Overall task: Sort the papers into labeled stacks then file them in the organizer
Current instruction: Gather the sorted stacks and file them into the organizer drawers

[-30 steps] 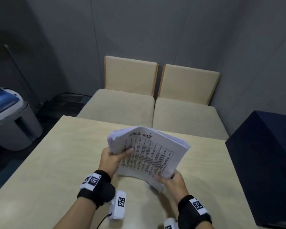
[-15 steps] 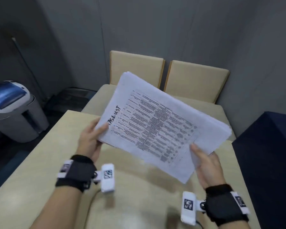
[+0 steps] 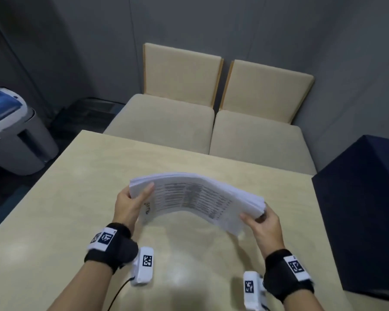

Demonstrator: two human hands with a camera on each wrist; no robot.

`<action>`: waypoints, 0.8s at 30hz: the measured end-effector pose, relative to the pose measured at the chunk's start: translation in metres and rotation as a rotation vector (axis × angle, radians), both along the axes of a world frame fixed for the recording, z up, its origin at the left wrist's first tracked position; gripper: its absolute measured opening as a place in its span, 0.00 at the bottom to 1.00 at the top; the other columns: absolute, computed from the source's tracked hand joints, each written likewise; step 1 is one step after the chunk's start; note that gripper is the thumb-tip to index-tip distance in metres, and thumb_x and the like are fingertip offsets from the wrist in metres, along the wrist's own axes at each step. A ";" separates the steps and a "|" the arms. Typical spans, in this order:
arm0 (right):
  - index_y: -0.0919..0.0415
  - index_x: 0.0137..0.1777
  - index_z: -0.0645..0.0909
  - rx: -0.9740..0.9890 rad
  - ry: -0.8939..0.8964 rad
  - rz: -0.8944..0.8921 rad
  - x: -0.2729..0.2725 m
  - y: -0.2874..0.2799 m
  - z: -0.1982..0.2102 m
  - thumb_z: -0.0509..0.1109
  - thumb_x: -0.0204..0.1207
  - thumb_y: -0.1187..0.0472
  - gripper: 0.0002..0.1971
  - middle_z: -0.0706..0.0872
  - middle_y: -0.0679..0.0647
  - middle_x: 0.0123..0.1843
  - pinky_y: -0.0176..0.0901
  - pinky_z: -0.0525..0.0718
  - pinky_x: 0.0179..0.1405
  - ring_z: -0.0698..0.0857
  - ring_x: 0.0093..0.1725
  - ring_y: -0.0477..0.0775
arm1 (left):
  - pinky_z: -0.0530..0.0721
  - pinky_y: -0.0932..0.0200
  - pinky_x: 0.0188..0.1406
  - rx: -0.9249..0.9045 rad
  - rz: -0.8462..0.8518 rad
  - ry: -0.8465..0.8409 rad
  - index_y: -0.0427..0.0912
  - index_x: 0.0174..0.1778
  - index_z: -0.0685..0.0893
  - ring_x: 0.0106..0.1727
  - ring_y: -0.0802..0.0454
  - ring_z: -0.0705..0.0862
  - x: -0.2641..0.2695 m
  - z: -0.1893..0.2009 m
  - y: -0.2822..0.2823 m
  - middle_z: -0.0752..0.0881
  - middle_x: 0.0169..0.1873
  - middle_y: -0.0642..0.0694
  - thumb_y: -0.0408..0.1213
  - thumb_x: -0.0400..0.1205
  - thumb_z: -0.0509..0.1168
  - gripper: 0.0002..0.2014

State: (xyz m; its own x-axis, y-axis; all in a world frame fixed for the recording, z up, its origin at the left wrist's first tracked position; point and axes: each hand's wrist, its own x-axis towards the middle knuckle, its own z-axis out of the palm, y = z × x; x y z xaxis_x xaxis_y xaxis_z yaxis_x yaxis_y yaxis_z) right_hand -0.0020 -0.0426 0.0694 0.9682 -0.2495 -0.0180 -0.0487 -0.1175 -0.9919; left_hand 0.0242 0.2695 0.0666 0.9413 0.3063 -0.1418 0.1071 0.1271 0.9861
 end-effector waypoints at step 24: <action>0.49 0.50 0.86 -0.067 -0.011 0.117 0.064 0.019 0.013 0.77 0.75 0.65 0.10 0.92 0.38 0.45 0.35 0.84 0.51 0.89 0.51 0.38 | 0.88 0.60 0.42 -0.051 0.062 -0.054 0.40 0.51 0.89 0.47 0.50 0.90 0.054 0.016 -0.012 0.93 0.43 0.50 0.31 0.73 0.76 0.11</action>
